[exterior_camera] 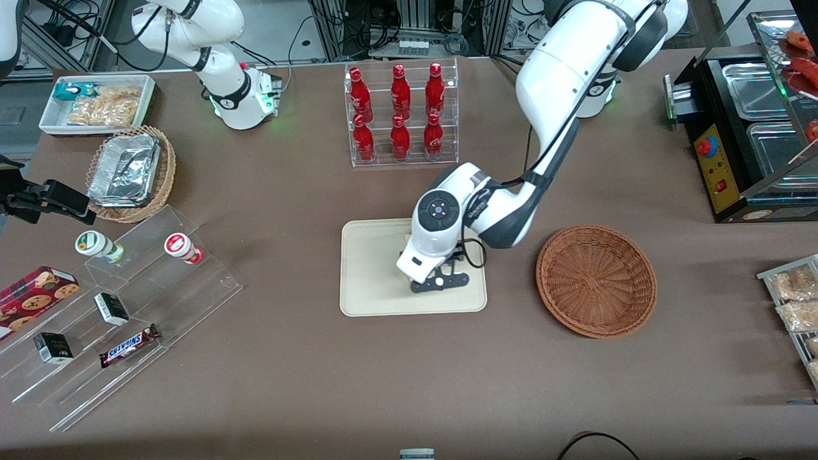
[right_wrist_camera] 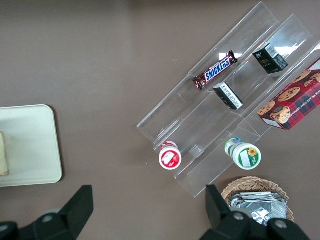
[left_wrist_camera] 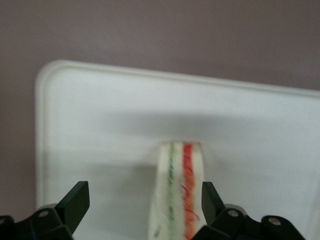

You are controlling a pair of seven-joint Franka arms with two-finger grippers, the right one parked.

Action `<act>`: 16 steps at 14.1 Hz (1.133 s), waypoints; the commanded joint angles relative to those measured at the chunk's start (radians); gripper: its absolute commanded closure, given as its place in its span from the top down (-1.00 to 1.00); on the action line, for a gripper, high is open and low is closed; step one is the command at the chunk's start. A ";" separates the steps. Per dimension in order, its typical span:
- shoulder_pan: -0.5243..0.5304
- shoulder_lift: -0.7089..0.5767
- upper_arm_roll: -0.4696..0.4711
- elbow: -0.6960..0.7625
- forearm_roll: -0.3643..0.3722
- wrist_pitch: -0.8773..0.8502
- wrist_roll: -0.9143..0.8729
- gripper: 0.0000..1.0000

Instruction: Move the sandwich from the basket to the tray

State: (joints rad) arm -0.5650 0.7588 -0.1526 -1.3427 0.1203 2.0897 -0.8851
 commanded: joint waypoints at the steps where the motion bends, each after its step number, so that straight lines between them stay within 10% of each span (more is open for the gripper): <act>1: -0.004 -0.108 0.065 -0.026 0.080 -0.063 -0.025 1.00; 7: 0.080 -0.418 0.191 -0.237 0.064 -0.232 0.237 1.00; 16: 0.401 -0.644 0.194 -0.181 -0.102 -0.624 0.655 1.00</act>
State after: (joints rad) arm -0.2113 0.1435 0.0511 -1.5289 0.0437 1.5162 -0.2690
